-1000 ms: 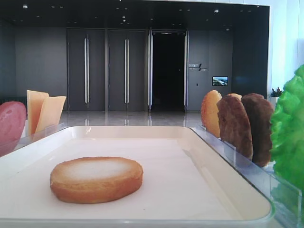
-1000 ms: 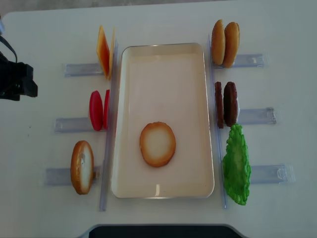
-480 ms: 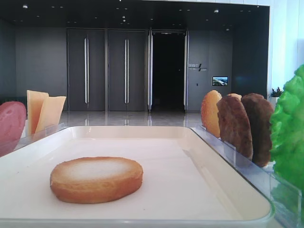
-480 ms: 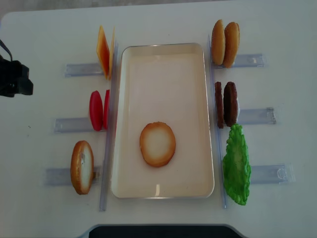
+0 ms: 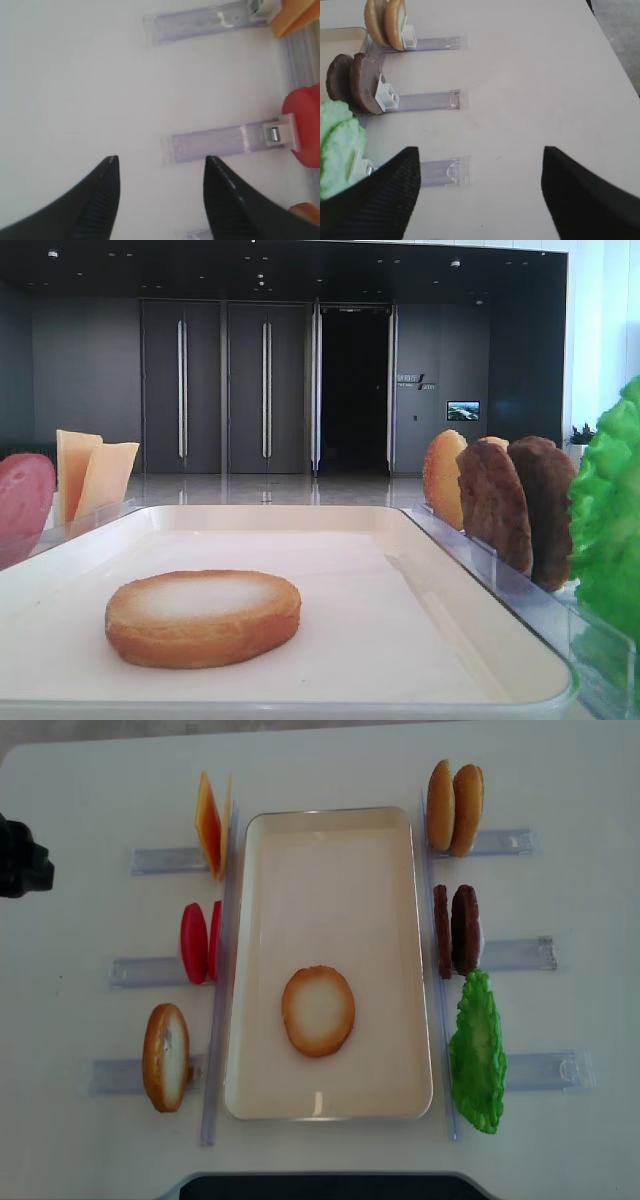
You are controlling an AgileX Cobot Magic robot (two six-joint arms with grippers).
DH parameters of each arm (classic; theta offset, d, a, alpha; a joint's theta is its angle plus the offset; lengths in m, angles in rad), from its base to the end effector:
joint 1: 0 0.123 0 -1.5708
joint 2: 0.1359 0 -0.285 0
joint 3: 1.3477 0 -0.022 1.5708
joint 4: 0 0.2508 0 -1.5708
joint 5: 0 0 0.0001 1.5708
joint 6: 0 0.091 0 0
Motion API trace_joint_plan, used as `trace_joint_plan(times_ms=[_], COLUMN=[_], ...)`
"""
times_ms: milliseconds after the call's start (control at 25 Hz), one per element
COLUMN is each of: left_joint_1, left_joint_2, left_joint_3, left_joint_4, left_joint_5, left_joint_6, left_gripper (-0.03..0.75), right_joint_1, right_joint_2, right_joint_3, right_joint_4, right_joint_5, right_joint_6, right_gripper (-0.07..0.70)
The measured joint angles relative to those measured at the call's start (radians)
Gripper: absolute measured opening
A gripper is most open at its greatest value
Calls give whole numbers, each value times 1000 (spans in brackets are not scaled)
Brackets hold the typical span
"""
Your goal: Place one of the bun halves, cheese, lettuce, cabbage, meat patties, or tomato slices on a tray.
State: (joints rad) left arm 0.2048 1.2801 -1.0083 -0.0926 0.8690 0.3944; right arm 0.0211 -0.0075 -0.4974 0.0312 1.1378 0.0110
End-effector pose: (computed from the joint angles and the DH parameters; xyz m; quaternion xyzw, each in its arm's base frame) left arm 0.2476 0.0449 0.3013 0.0717 0.9633 0.0354 0.2564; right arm -0.0092 0.0024 0.2704 -0.0056 0.8714 0.0234 0.4900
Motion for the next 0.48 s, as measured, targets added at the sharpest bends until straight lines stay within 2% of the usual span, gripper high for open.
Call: trace_joint_plan(times_ms=[160, 480], left_joint_1=[-74, -83], left_joint_2=[-93, -286], left_joint_3=[0, 1], left_joint_4=[34, 42], left_joint_5=[15, 93], left_joint_6=[-54, -76], left_gripper=[406, 391], right_joint_1=[0, 0], right_joint_2=[0, 0], right_joint_3=[0, 0], right_joint_4=[0, 0], right_joint_5=[0, 0], right_joint_6=[0, 0], right_gripper=[514, 514])
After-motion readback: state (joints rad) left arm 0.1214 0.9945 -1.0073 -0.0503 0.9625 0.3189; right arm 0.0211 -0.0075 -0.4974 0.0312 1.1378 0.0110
